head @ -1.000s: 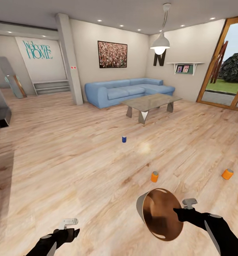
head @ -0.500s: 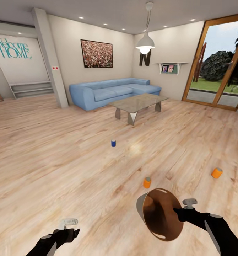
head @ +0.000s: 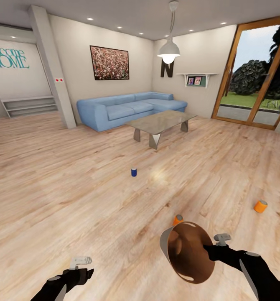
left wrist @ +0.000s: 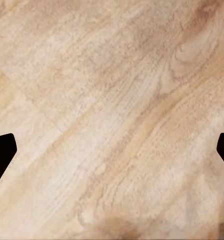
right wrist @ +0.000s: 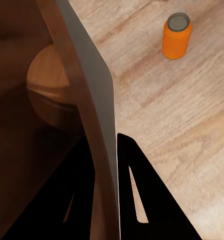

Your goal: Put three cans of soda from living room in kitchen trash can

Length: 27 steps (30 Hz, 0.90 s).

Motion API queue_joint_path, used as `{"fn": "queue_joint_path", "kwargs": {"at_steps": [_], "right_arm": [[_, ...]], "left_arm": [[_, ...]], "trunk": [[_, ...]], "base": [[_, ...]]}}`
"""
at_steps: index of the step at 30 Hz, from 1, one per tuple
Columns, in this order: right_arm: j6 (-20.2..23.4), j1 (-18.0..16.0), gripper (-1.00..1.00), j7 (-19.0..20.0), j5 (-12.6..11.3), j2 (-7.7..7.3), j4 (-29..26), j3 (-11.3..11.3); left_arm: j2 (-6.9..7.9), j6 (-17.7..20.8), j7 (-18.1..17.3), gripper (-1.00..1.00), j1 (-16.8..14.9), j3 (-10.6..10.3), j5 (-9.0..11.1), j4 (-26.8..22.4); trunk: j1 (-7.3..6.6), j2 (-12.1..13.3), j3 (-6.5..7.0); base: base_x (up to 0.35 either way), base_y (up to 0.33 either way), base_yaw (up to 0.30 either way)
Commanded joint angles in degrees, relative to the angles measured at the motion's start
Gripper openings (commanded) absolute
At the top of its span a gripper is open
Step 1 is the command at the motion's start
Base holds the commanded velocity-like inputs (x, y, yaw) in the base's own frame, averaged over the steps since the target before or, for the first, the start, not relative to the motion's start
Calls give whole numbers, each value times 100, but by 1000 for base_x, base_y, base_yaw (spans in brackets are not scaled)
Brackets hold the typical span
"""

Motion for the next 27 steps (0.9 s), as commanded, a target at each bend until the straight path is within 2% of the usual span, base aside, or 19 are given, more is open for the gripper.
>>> {"fn": "queue_joint_path", "kwargs": {"at_steps": [1, 12, 27], "right_arm": [[23, -1, -100, 36, -76, 4, -6, -5], [23, 0, -100, 38, -68, 12, -6, -1], [101, -3, -100, 35, -32, 32, -3, 50]], "left_arm": [[-1, -4, 0, 100, 0, 1, 3, 0], [-2, -6, 2, 100, 0, 1, 6, -2], [0, 93, 0, 100, 0, -4, 31, 36]], "trunk": [[0, 0, 1], [0, 0, 1], [-330, 601, 270]], "base": [[38, 35, 21], [8, 8, 5], [0, 0, 0]]}}
